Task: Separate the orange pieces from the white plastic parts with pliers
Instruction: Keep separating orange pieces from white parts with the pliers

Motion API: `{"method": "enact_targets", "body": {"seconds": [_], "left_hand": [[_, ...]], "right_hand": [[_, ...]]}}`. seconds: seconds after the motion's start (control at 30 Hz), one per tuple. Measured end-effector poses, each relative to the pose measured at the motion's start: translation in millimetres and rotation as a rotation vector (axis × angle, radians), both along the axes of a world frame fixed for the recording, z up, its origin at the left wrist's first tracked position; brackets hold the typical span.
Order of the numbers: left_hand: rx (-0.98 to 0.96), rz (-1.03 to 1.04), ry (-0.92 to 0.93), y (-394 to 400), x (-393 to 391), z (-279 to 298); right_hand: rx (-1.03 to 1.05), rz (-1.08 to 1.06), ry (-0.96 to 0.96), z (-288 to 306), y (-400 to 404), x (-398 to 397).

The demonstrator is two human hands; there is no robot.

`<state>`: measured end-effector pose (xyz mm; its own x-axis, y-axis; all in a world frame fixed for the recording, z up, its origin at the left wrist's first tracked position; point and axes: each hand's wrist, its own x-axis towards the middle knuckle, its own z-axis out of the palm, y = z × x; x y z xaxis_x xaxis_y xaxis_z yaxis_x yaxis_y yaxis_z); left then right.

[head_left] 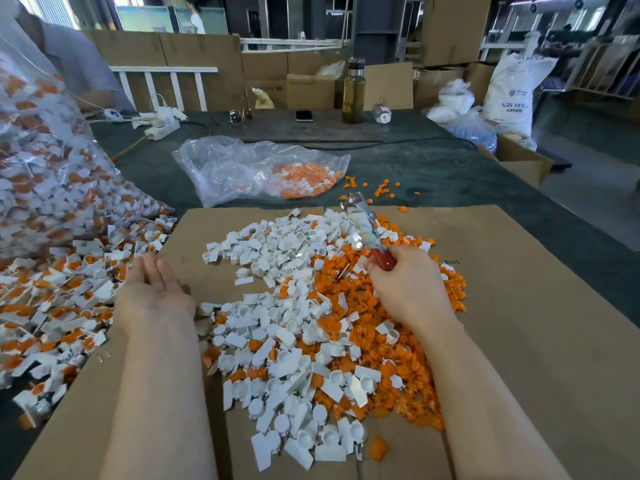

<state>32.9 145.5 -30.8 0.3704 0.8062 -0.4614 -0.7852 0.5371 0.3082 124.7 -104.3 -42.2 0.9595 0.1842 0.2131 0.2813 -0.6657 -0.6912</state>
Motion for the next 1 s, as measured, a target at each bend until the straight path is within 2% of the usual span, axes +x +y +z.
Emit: {"method": "enact_targets", "body": {"seconds": [0.07, 0.13, 0.17, 0.3, 0.4, 0.47, 0.53, 0.63, 0.73, 1.0], "left_hand": [[0.182, -0.102, 0.200, 6.2, 0.8, -7.2], [0.288, -0.247, 0.315, 9.4, 3.2, -10.5], [0.411, -0.320, 0.436, 6.6, 2.4, -8.1], [0.786, -0.396, 1.003, -5.8, 14.6, -4.4], [1.288, -0.669, 1.551, -8.9, 24.3, -17.8], [1.459, -0.772, 1.750, -8.3, 25.8, -24.4], [1.529, -0.795, 1.802, -10.2, 24.6, -21.9], [1.600, -0.670, 1.804, -12.8, 24.5, -21.9], [1.574, -0.583, 1.719, -13.3, 25.0, -23.3], [1.490, -0.581, 1.642, -16.5, 25.6, -21.1]], "right_hand": [[-0.087, 0.006, -0.039, -2.9, 2.1, -0.7], [-0.164, 0.017, -0.063, -5.7, 4.8, -1.5], [-0.198, 0.021, -0.072, -6.9, 6.0, -1.6], [-0.297, 0.022, -0.130, -11.7, 11.2, -2.6], [-0.342, 0.011, -0.189, -13.9, 15.0, -4.0], [-0.367, 0.009, -0.226, -14.0, 16.6, -4.9], [-0.395, 0.015, -0.256, -14.2, 18.4, -5.8], [-0.412, 0.047, -0.273, -14.6, 20.3, -6.0], [-0.414, 0.061, -0.261, -14.7, 20.3, -5.3], [-0.442, 0.073, -0.203, -11.6, 20.8, -6.9]]}}
